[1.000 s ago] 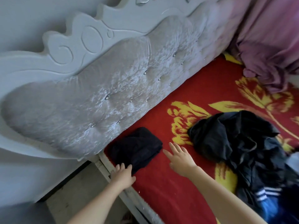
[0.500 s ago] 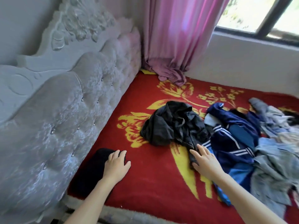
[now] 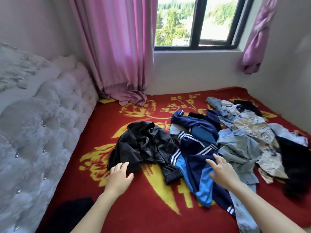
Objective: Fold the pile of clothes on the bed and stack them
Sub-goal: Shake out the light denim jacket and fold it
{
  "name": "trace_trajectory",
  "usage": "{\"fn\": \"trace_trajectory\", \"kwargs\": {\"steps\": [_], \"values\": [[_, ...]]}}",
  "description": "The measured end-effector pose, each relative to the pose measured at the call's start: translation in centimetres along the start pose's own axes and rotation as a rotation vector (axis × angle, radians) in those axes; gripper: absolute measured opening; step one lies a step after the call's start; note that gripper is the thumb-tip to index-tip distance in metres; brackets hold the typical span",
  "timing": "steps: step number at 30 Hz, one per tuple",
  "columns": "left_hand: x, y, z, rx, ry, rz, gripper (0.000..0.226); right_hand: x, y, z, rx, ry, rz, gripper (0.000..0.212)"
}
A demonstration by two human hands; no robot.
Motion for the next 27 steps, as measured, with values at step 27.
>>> {"fn": "trace_trajectory", "kwargs": {"steps": [27], "values": [[25.8, 4.8, 29.6, -0.004, 0.115, -0.313, 0.049, 15.1, 6.2, 30.7, 0.162, 0.127, -0.432, 0.056]]}}
Point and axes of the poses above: each hand's wrist, its own y-axis towards the middle knuckle, its own x-axis out of the palm, z = x × y, the point moved 9 cm from there along y, towards the middle knuckle, and after that the axes turned 9 degrees about z, right-handed, at the moved point
